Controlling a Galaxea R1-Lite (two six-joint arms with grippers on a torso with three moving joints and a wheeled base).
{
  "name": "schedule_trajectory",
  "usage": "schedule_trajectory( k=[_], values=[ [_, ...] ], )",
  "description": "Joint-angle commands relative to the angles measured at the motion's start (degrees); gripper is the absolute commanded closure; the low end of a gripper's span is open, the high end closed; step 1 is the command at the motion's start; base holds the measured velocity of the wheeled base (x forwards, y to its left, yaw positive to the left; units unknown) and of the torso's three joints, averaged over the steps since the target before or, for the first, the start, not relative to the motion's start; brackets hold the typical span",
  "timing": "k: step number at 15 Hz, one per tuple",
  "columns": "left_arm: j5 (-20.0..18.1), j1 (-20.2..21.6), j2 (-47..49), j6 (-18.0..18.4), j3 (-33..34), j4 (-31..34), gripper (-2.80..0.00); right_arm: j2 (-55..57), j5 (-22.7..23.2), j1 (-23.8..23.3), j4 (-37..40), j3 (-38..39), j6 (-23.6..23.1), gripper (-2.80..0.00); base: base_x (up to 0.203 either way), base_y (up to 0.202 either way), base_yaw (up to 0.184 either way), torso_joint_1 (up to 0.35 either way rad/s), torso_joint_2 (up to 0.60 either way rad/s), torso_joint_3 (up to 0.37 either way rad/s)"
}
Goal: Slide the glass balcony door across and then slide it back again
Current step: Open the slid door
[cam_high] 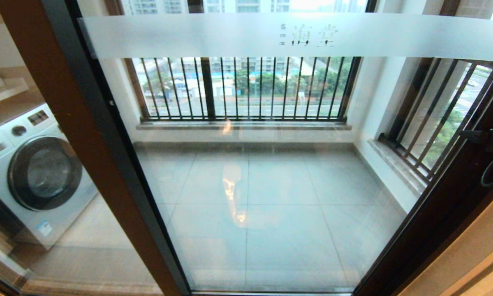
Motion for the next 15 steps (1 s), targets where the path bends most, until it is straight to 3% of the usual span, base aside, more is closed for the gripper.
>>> schedule_trajectory(
  k=[1,15],
  values=[
    [0.0,0.0,0.1,0.0,0.0,0.0,0.00,0.7,0.1,0.3,-0.4,-0.3,0.0,-2.80,0.000,0.000,0.000,0.000,0.00,0.000],
    [0.0,0.0,0.1,0.0,0.0,0.0,0.00,0.4,0.0,3.6,0.9,-0.3,1.0,-2.80,0.000,0.000,0.000,0.000,0.00,0.000]
  ],
)
